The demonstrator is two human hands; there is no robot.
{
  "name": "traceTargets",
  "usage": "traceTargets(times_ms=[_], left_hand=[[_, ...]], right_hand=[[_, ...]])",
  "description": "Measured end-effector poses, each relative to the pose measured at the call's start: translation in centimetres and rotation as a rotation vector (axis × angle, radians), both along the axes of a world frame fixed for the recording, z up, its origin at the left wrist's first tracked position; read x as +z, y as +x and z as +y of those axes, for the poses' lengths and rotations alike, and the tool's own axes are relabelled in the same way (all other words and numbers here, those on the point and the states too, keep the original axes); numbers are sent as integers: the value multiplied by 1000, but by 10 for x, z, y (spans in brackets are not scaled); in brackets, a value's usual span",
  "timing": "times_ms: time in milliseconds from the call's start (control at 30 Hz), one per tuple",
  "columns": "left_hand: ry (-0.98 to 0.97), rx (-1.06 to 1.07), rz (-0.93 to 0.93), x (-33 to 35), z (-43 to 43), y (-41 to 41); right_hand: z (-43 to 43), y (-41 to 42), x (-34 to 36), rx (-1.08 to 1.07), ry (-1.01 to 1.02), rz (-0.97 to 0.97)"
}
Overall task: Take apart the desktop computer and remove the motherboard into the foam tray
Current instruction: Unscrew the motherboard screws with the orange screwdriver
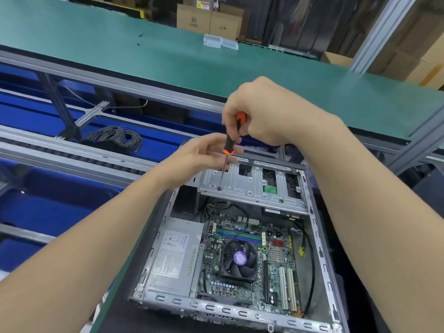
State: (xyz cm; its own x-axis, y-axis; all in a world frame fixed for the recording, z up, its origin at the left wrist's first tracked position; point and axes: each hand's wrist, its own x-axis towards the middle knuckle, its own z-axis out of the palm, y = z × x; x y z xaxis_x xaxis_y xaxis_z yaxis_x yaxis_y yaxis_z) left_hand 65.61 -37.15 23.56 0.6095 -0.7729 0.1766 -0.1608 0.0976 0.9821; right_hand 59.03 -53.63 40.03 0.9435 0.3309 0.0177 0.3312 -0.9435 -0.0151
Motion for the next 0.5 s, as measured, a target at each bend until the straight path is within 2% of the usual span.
traceTargets(times_ms=[100, 233, 367, 433, 500], left_hand=[[-51, -13, -6, 12, -4, 1], [24, 111, -97, 15, -8, -2], [1, 223, -142, 12, -15, -9], [-19, 309, -142, 10, -18, -12], [-21, 407, -124, 7, -20, -14]], right_hand=[[2, 0, -5, -1, 2, -7], [6, -1, -25, 13, 52, 13], [6, -2, -31, 25, 186, 36], [5, -4, -33, 3, 228, -29], [5, -4, -38, -100, 90, -213]])
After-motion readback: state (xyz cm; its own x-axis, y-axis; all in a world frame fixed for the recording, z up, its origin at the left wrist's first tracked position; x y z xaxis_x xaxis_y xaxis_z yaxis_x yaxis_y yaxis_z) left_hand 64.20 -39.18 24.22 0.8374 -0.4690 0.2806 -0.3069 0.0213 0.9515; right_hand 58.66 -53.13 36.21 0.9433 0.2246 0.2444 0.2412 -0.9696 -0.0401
